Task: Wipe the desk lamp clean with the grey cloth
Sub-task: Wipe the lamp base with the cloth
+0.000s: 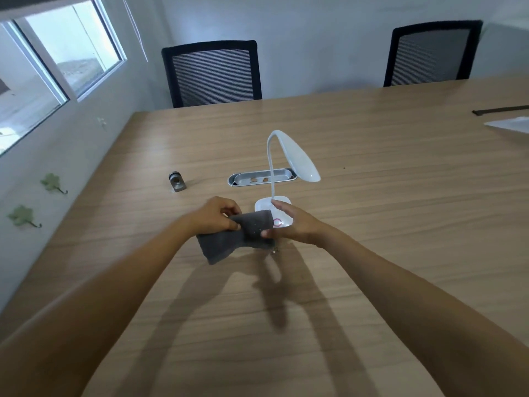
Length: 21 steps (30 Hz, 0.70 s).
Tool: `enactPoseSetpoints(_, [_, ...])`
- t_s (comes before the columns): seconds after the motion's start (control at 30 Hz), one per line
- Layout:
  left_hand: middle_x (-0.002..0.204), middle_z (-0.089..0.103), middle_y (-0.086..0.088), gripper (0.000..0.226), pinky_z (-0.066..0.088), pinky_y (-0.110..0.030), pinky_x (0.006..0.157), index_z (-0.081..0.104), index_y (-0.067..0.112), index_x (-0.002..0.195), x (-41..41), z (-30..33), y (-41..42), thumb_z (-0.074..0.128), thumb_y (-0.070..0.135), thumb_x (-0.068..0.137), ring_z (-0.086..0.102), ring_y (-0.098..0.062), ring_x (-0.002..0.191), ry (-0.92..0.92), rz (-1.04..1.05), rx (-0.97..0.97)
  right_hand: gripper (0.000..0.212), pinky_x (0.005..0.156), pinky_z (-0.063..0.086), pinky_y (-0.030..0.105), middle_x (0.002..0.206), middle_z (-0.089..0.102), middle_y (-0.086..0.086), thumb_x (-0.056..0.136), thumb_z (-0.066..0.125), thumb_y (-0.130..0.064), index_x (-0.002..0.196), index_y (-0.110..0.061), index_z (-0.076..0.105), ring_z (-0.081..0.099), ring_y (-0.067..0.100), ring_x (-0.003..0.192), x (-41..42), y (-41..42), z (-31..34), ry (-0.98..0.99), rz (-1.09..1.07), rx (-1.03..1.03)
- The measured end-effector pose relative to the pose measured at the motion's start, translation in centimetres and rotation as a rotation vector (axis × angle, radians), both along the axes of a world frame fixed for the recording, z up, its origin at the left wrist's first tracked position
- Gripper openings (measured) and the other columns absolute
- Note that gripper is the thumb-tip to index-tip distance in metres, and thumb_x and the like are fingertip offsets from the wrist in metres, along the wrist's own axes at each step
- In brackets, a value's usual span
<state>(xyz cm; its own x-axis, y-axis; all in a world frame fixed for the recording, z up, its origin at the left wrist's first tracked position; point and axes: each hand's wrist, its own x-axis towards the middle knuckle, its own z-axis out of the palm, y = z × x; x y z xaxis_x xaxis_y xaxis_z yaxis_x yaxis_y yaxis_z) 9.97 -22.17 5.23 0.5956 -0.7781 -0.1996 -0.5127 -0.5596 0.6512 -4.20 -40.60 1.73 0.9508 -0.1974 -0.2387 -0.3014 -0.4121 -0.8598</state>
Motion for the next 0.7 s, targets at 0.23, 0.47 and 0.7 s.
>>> enactPoseSetpoints(0.23, [0.08, 0.065, 0.007, 0.016, 0.045, -0.007, 0.064, 0.066, 0.015, 0.084, -1.6, 0.5, -2.1, 0.073, 0.006, 0.073, 0.057, -0.002, 0.072, 0.062, -0.051, -0.028, 0.042, 0.078, 0.048, 0.03, 0.093, 0.062, 0.008, 0.064, 0.076, 0.008, 0.104, 0.005, 0.063, 0.057, 0.018, 0.088, -1.5, -0.4, 0.8, -0.07, -0.054, 0.056])
enactPoseSetpoints(0.47, [0.079, 0.063, -0.003, 0.022, 0.052, -0.026, 0.077, 0.066, 0.006, 0.099, -3.5, -0.1, -3.4, 0.072, 0.009, 0.078, 0.06, -0.014, 0.079, 0.381, 0.018, 0.068, 0.019, 0.065, 0.048, 0.025, 0.062, 0.055, 0.002, 0.074, 0.066, -0.002, 0.062, -0.016, 0.062, 0.053, 0.013, 0.061, -3.5, -2.8, 1.1, -0.018, -0.398, 0.464])
enactPoseSetpoints(0.7, [0.082, 0.062, -0.004, 0.014, 0.053, -0.024, 0.079, 0.066, 0.005, 0.093, -5.6, -1.9, -4.6, 0.069, 0.012, 0.08, 0.062, -0.012, 0.076, 0.587, -0.011, 0.212, 0.007, 0.057, 0.055, 0.027, 0.064, 0.064, 0.005, 0.081, 0.061, -0.016, 0.075, -0.012, 0.06, 0.058, 0.017, 0.063, -5.2, -4.4, 0.9, -0.053, -0.69, 0.993])
